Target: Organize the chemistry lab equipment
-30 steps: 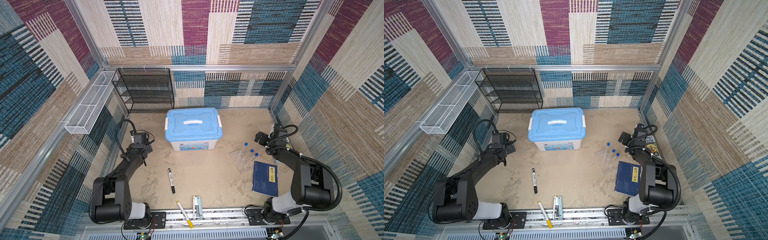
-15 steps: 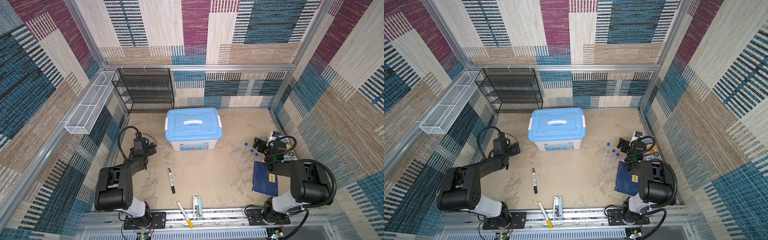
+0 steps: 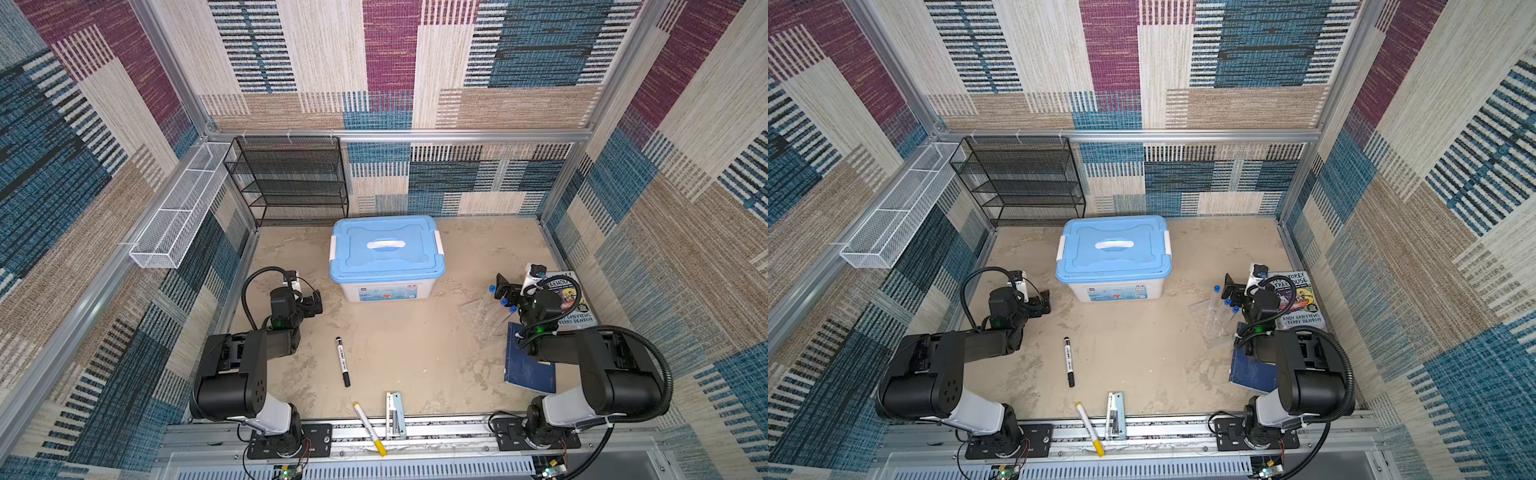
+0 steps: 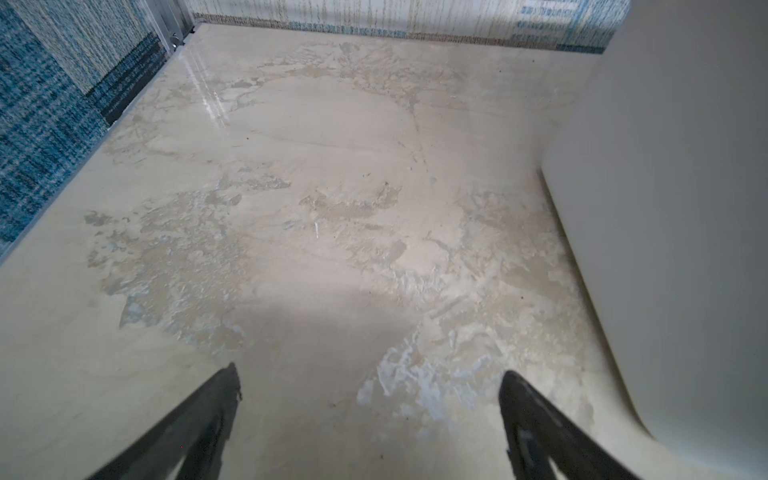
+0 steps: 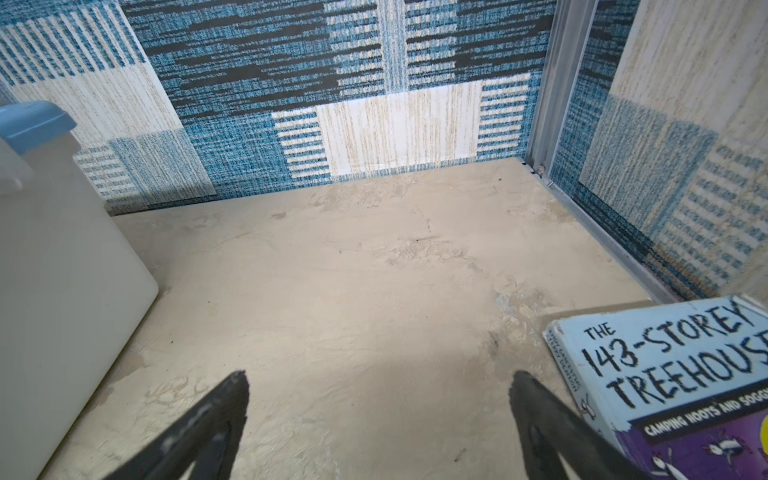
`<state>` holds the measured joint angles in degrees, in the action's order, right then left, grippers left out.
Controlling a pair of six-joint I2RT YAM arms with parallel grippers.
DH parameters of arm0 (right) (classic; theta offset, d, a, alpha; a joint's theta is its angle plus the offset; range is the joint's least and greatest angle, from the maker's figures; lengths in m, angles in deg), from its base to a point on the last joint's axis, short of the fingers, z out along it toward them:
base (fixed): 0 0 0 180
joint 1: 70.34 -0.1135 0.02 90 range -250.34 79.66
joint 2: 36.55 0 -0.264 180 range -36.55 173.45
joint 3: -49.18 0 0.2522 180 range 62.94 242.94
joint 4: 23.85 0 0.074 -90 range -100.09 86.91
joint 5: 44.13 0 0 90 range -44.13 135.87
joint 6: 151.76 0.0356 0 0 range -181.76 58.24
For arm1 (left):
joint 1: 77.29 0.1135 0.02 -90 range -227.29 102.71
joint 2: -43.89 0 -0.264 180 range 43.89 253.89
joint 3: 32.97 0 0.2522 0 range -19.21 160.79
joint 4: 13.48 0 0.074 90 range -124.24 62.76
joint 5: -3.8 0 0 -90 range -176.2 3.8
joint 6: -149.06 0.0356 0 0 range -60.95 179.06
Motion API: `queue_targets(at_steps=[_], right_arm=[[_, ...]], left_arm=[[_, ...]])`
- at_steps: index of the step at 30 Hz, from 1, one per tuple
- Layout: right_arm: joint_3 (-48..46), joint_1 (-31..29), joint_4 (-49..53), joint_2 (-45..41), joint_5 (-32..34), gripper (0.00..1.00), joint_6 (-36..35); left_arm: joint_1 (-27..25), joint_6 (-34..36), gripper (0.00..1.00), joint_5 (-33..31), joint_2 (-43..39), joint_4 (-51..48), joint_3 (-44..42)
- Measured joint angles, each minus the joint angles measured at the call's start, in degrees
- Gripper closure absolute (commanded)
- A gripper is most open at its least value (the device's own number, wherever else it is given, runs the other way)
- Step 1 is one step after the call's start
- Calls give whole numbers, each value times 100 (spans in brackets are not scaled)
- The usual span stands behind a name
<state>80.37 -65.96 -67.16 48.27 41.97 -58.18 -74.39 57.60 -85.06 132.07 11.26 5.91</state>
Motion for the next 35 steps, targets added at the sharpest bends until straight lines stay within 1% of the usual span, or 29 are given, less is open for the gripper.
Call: queue_targets(at_steps=[4, 7, 13, 18, 24, 28, 35], right_arm=[[-297, -136, -529, 70, 55, 1, -138], [-575, -175, -951, 256, 114, 1, -175], [-605, -208, -1377, 306, 153, 1, -232], [-610, -216, -1425, 306, 155, 1, -238], [-592, -219, -1453, 306, 138, 1, -304], [-485, -219, -1414, 306, -61, 1, -385], [-483, -219, -1368, 306, -170, 1, -424]], left_arm=[[-92, 92, 2, 216, 22, 275, 17], [-81, 140, 2, 214, 28, 293, 17], [-35, 184, 1, 378, 46, 323, 26], [-13, 186, 1, 503, 46, 328, 26], [-13, 205, 1, 503, 44, 343, 20], [-13, 210, 1, 503, 42, 439, 20], [-9, 227, 1, 518, 70, 455, 55]])
